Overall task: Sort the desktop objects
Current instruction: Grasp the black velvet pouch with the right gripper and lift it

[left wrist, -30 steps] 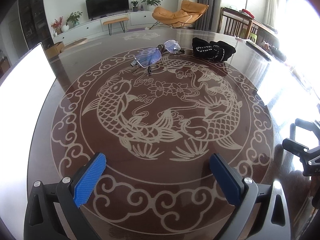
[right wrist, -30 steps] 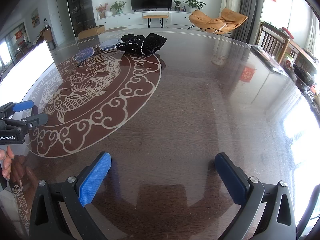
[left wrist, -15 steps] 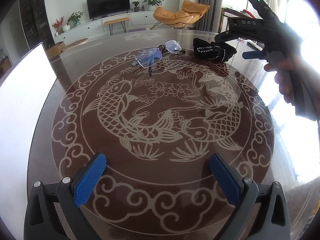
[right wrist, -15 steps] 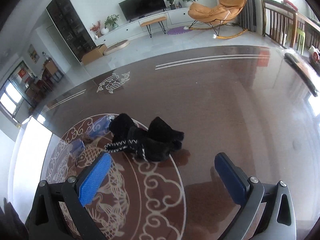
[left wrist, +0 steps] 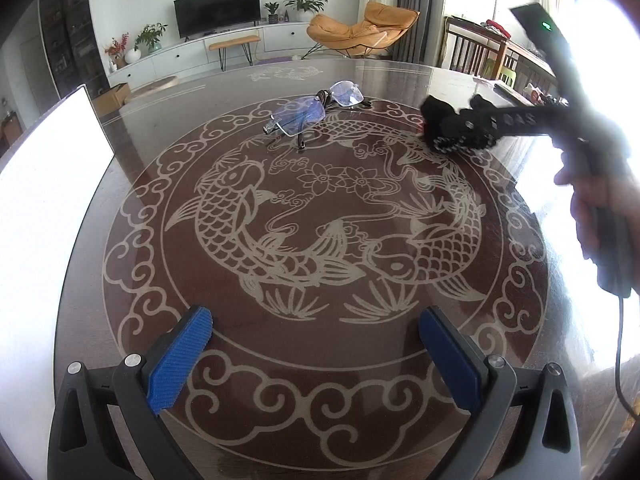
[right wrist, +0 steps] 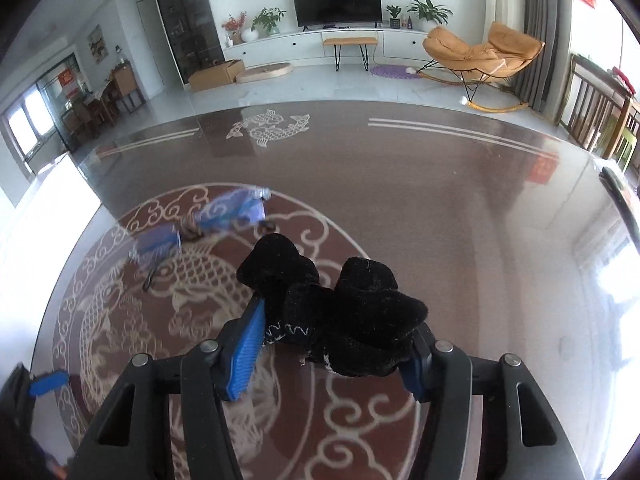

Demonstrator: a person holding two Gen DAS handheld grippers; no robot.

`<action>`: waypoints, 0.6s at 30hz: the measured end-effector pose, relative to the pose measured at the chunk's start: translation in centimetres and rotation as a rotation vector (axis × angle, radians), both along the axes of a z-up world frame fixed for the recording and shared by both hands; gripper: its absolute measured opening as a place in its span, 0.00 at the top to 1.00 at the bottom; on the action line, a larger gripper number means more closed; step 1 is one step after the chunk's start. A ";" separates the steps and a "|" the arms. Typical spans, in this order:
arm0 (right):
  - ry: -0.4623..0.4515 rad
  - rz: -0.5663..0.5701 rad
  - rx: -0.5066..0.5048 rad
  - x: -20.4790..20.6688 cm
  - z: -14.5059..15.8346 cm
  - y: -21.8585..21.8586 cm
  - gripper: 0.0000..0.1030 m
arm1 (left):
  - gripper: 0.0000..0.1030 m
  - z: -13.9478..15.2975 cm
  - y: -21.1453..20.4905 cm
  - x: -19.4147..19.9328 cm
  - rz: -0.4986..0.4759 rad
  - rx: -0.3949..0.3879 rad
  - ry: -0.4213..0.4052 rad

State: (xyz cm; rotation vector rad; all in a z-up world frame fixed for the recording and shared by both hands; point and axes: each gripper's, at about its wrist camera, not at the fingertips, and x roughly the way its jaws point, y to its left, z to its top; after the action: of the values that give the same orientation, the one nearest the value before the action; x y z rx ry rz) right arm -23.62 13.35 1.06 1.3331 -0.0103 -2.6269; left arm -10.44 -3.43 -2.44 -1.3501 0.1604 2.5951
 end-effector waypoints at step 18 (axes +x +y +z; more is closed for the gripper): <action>-0.007 -0.112 0.102 12.6 -1.8 4.4 0.00 | 0.00 0.0 -0.1 -0.1 0.001 0.000 0.000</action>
State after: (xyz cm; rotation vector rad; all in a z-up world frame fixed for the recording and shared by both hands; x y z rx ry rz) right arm -11.01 17.74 -0.71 1.4136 0.0509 -2.7494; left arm -10.51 -3.48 -2.46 -1.3503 0.1606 2.5959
